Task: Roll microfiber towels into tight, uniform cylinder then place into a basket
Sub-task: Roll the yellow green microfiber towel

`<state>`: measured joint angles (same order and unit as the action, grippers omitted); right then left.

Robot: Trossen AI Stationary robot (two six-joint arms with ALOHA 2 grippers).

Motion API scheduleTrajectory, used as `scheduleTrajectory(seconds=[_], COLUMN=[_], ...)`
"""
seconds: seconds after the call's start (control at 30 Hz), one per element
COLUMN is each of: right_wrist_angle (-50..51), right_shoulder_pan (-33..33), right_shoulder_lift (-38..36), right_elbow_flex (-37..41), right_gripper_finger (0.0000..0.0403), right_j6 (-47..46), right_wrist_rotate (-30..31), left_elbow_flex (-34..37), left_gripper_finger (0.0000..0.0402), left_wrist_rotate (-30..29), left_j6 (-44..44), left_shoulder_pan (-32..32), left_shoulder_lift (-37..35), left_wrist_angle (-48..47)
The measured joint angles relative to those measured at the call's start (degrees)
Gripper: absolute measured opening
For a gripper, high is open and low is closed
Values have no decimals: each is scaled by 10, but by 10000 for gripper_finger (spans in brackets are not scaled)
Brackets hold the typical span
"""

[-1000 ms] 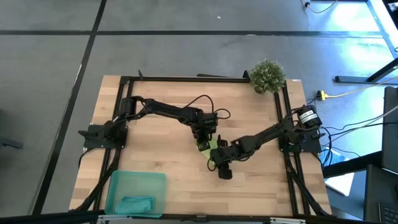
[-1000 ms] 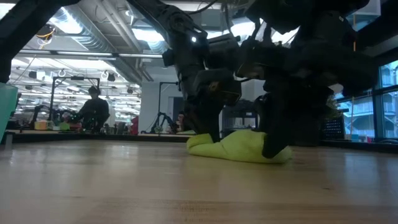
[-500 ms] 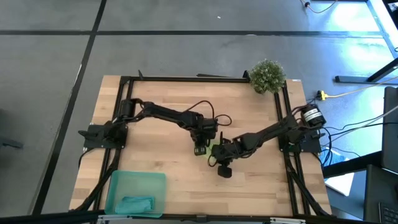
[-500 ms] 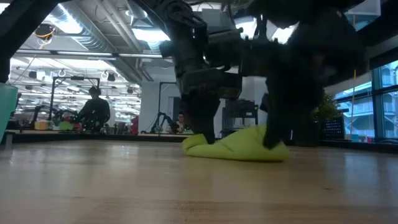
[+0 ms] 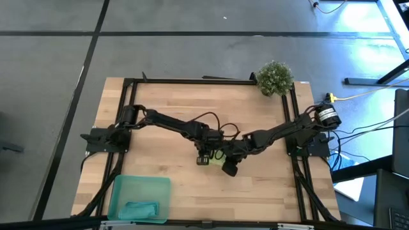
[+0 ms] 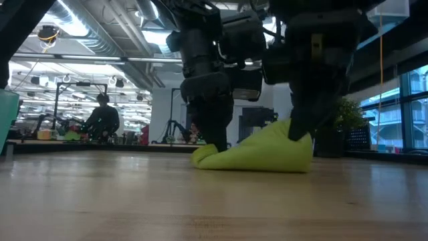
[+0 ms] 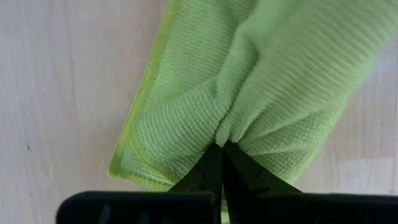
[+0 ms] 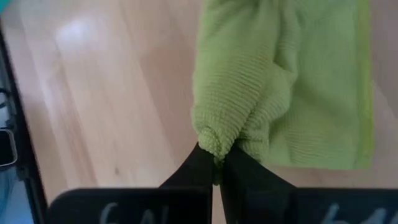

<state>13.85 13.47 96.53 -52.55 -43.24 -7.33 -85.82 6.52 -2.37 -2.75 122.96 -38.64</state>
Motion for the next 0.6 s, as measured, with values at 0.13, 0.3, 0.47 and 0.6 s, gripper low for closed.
scheduleTrajectory(seconds=[0.13, 0.3, 0.47, 0.6], right_wrist_angle=[-2, 11, 32, 39], right_shoulder_pan=[-16, -44, -68, -88], right_shoulder_lift=[-7, -13, -16, -16], right_elbow_flex=[5, 7, 7, 3], right_gripper_finger=[8, 8, 11, 14], right_j6=[1, 0, 21, 52], right_wrist_rotate=[-7, -7, -15, -9], left_elbow_flex=[0, 0, 1, 0], left_gripper_finger=[0, 0, 0, 0], left_wrist_rotate=[-14, -20, -11, -19], left_j6=[1, 14, 40, 47], left_shoulder_pan=[-10, -20, -21, -27], left_shoulder_lift=[0, -1, -1, -1], left_wrist_angle=[-4, -12, -13, -17])
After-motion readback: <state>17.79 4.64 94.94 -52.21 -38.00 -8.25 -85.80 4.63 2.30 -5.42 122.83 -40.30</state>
